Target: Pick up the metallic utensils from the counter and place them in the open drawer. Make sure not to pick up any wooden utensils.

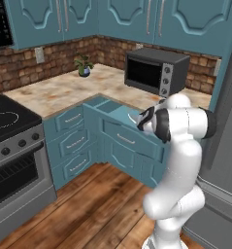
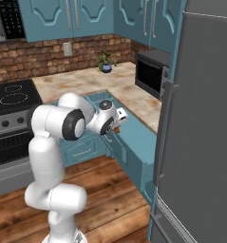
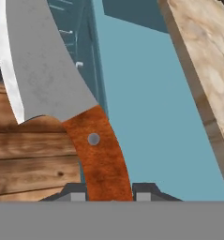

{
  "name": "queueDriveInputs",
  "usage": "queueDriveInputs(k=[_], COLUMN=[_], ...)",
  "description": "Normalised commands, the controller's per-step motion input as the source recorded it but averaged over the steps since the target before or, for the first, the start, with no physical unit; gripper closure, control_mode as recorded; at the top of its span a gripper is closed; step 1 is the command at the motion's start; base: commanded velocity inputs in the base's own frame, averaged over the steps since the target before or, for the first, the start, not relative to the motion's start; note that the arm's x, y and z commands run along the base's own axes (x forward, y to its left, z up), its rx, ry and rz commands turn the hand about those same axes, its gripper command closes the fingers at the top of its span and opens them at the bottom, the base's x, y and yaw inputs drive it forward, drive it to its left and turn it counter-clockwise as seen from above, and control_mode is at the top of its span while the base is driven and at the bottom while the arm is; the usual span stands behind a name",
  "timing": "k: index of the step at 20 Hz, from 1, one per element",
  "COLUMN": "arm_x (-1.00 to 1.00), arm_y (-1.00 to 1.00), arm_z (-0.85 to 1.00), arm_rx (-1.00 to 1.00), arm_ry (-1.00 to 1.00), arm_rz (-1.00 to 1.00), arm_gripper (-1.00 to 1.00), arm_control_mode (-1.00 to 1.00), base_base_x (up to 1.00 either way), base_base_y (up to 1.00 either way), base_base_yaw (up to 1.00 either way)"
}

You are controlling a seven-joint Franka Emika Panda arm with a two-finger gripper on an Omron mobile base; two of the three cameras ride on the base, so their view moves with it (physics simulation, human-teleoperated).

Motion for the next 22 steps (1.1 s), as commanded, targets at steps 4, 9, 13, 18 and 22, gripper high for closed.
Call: queueDriveInputs(k=[4, 9, 13, 18, 22], arm_x=[0.23, 0.21, 0.21, 0.33, 0.41], arm_y=[-0.02, -0.20, -0.27, -0.18, -0.06], arm_z=[-0.28, 0.00, -0.04, -0.29, -0.48], arm_rx=[-0.02, 0.00, 0.00, 0.00, -0.02], arm_ry=[-0.01, -0.02, 0.00, 0.00, 0.00], arm_rz=[0.00, 0.00, 0.00, 0.00, 0.01], arm_gripper=[1.00, 1.00, 1.00, 1.00, 1.00], arm_control_mode=[-1.00, -1.00, -1.00, -1.00, -1.00], base_base_x=[0.00, 0.00, 0.00, 0.00, 0.00], base_base_y=[0.00, 0.00, 0.00, 0.00, 0.00], base_base_yaw=[0.00, 0.00, 0.00, 0.00, 0.00])
